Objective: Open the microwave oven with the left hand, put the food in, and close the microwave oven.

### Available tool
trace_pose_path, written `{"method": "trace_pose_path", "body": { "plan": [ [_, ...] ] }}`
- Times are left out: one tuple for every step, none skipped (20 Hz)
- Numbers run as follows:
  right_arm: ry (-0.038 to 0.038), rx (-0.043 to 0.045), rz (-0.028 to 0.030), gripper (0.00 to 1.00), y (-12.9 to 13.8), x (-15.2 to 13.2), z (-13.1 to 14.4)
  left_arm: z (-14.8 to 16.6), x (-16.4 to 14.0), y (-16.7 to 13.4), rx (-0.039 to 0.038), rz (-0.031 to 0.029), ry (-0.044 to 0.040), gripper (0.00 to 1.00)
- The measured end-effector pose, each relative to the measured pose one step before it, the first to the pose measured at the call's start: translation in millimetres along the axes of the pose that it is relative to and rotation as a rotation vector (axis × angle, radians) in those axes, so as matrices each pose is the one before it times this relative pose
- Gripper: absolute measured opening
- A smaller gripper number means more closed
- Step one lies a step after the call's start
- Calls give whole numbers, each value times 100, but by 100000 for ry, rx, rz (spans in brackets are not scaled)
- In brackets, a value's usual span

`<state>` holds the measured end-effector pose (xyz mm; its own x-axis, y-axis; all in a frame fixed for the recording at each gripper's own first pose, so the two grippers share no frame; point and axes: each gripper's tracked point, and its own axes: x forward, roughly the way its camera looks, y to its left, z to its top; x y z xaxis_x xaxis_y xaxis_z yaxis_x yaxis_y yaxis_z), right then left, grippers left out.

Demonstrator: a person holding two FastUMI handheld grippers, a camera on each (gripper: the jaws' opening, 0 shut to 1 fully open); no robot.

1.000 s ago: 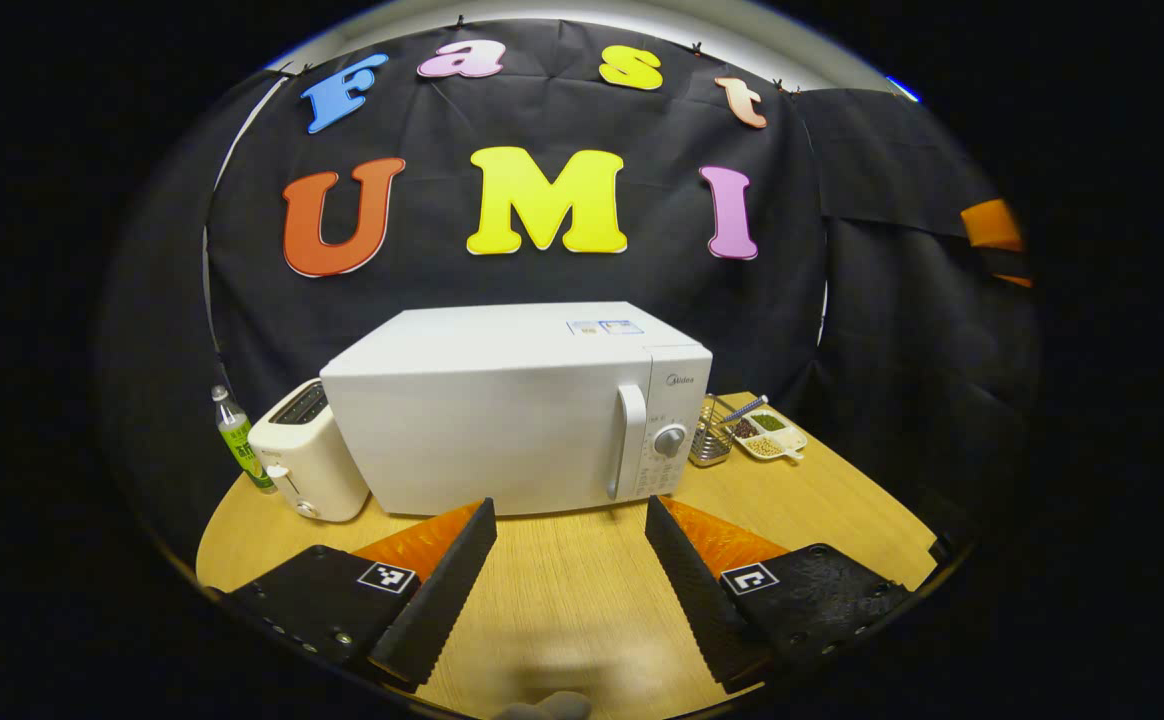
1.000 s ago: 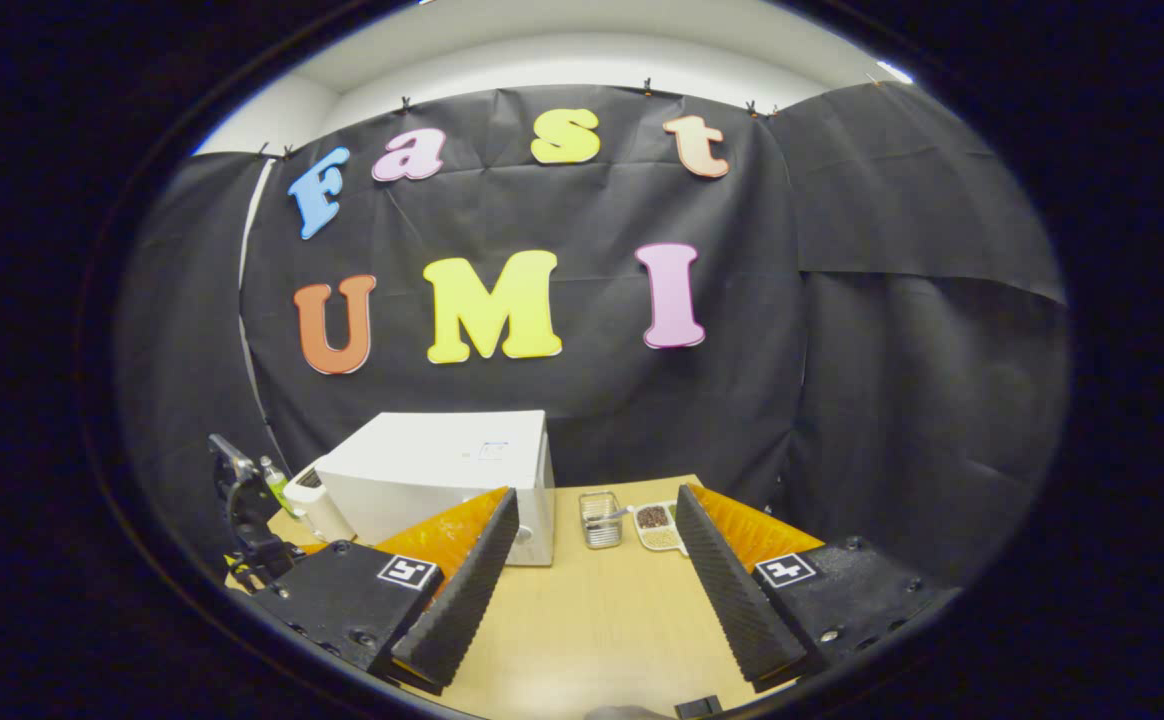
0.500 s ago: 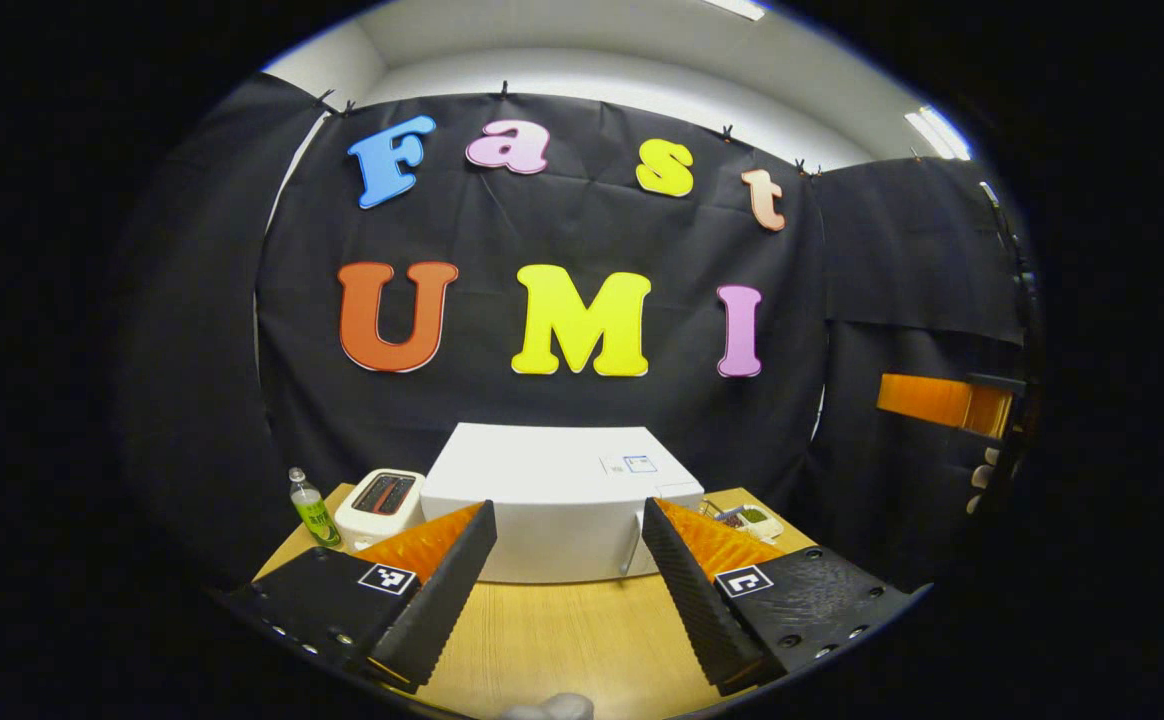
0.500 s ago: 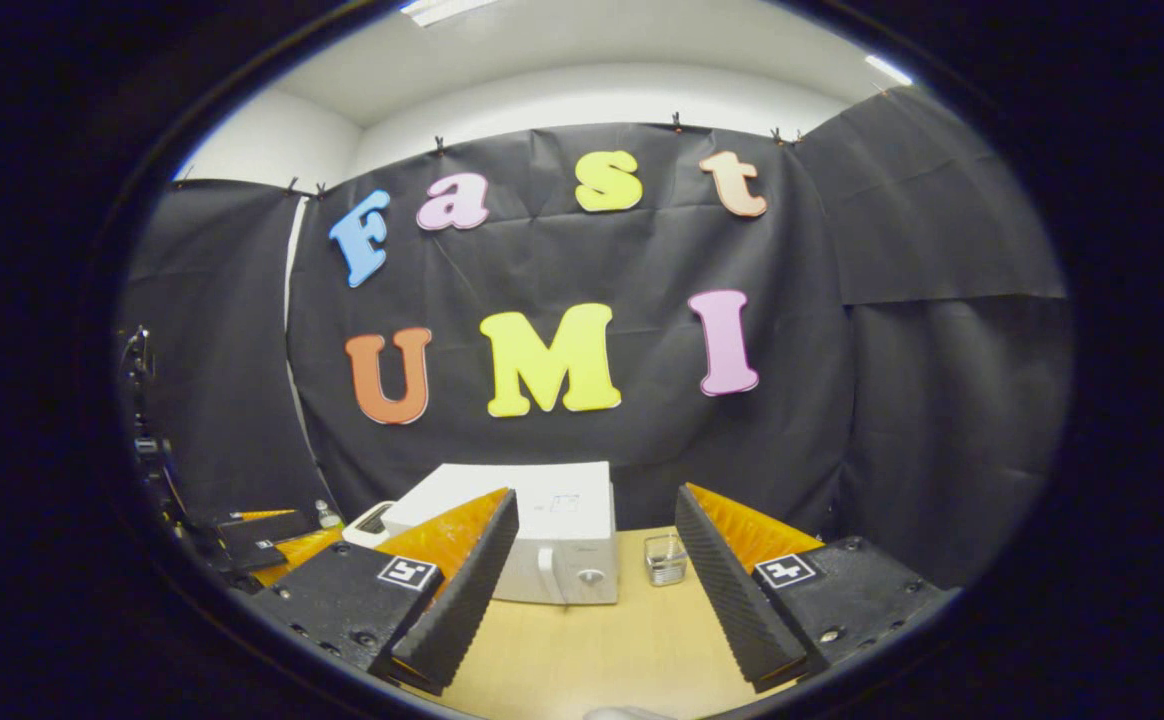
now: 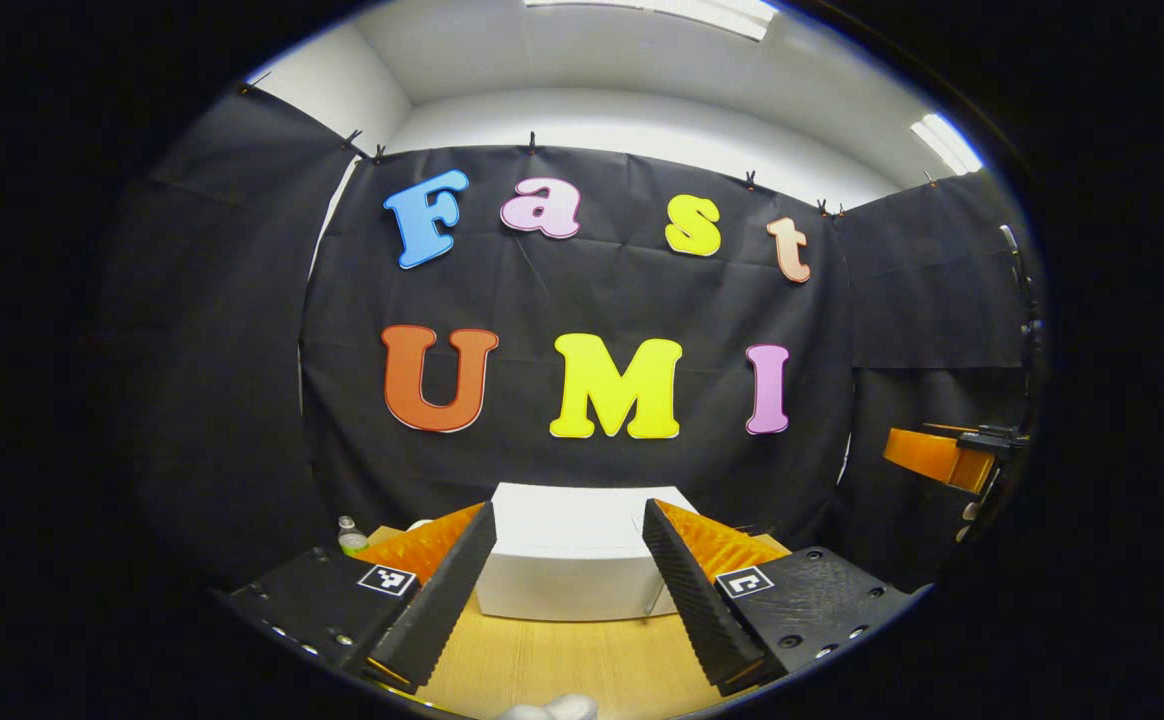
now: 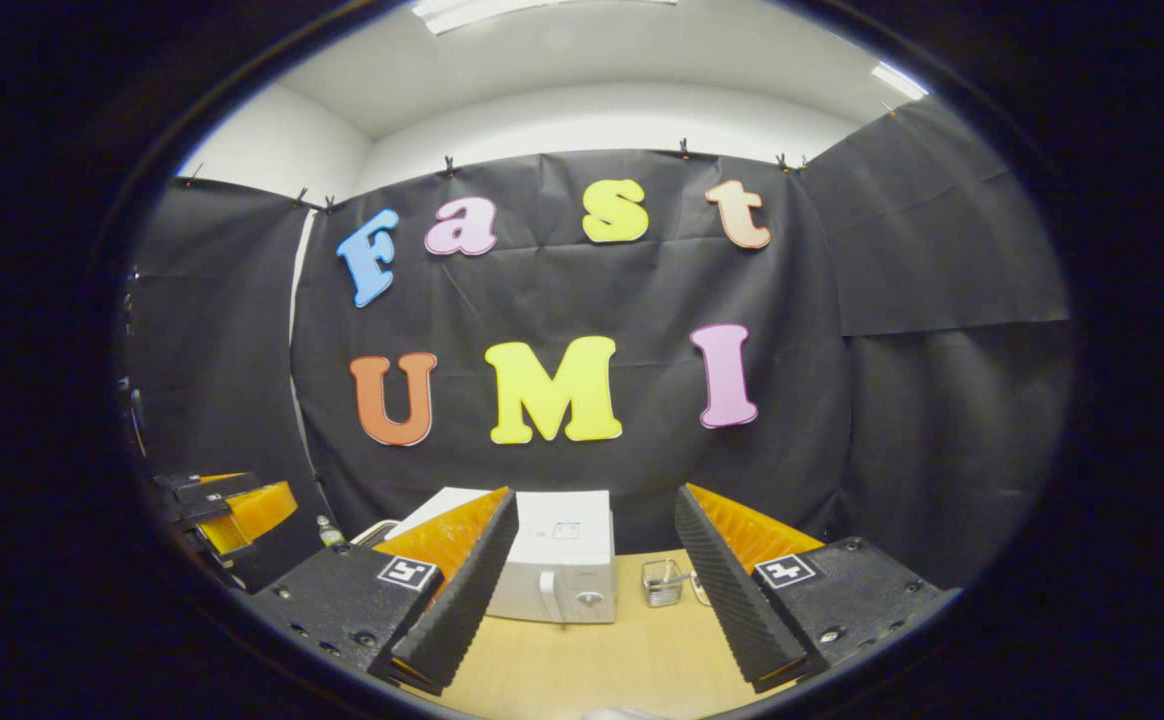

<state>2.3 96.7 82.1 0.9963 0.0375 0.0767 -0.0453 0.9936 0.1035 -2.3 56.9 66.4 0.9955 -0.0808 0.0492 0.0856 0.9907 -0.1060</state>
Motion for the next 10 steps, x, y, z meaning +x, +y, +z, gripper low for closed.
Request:
{"method": "trace_pose_path", "body": {
  "plan": [
    [456,58,207,92,94,-71,-86,308,18,255,689,847,-777,93],
    [221,73,142,92,73,-69,-116,337,-65,-86,474,254,-976,93],
    [-59,93,-195,92,-61,-57,44,257,-51,-105,18,-548,-181,93],
    [-31,247,-308,92,-164,-26,13,70,-93,-151,-8,-574,-105,93],
    [107,513,-45,100,-7,-172,-39,160,0,-51,148,-420,-122,93],
    [-116,487,30,100,93,32,53,182,42,-45,80,-343,-385,93],
    [-285,192,-187,100,-79,17,59,-31,47,-33,-275,-67,-3,93],
    [-72,-92,-236,100,-118,-203,47,4,-153,19,-217,186,42,93],
    [-64,-46,-165,100,-108,-16,62,52,44,0,-23,190,-190,93],
    [-23,301,62,91,-8,-5,-15,-11,19,-117,-154,-102,146,93]
  ]
}}
